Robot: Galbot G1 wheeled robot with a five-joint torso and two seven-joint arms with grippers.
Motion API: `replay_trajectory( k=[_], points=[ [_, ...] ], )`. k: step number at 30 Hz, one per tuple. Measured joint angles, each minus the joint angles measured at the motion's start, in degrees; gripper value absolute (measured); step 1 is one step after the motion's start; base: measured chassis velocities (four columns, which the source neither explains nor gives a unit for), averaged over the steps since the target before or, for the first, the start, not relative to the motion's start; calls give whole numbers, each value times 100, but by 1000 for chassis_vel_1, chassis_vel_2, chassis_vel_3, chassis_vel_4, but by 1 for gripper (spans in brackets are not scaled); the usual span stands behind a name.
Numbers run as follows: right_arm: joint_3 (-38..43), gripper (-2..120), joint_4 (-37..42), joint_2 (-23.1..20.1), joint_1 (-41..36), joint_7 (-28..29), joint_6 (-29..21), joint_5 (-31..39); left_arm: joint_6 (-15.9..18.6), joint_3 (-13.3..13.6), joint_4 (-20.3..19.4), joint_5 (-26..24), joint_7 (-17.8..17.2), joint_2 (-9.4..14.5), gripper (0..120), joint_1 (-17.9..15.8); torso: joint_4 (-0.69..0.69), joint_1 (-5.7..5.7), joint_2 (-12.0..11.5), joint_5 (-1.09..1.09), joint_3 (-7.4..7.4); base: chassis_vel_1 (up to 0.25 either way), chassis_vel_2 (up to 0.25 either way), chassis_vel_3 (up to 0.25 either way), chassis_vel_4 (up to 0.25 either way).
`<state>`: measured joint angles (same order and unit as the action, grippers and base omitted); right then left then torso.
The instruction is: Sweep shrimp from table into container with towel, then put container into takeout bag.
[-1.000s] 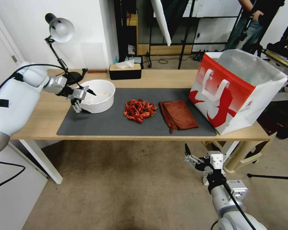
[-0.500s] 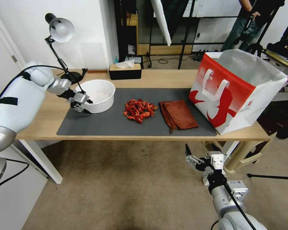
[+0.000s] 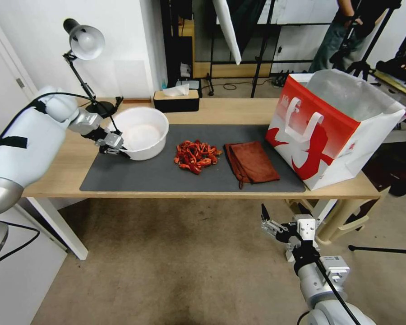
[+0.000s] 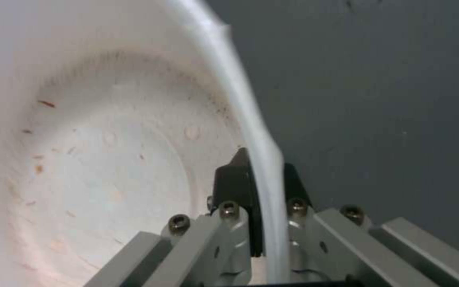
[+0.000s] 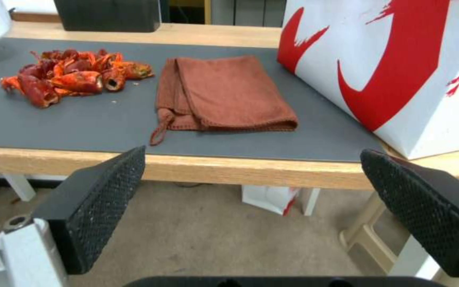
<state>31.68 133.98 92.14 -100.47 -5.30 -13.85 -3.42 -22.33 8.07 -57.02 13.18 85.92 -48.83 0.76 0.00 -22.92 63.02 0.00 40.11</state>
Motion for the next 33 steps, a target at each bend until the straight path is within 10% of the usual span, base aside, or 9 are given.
replay_trajectory(
  k=[9,12,20,26,33],
  points=[
    [-12,100,-1,1,11,0,-7,6,-36,-344,-1741,-425,8,758,0,771,0,0,0,0,-1,0,0,0,0],
    [-12,100,-5,0,12,2,-14,6,-41,-864,-3128,-729,-1,1366,0,1700,0,1,1,0,-1,0,0,0,0],
    [9,100,3,0,35,3,-41,6,-201,-1787,-5219,-1062,-134,2186,0,3370,1,1,1,1,-2,0,0,0,0],
    [39,100,66,0,7,3,-50,10,-456,-2698,-6308,-805,-84,2249,0,4962,1,1,1,0,-1,0,0,0,0],
    [66,100,163,0,-44,12,-54,24,-591,-2695,-6876,-369,123,2120,0,5864,0,1,1,1,-1,0,0,0,0]
  ],
)
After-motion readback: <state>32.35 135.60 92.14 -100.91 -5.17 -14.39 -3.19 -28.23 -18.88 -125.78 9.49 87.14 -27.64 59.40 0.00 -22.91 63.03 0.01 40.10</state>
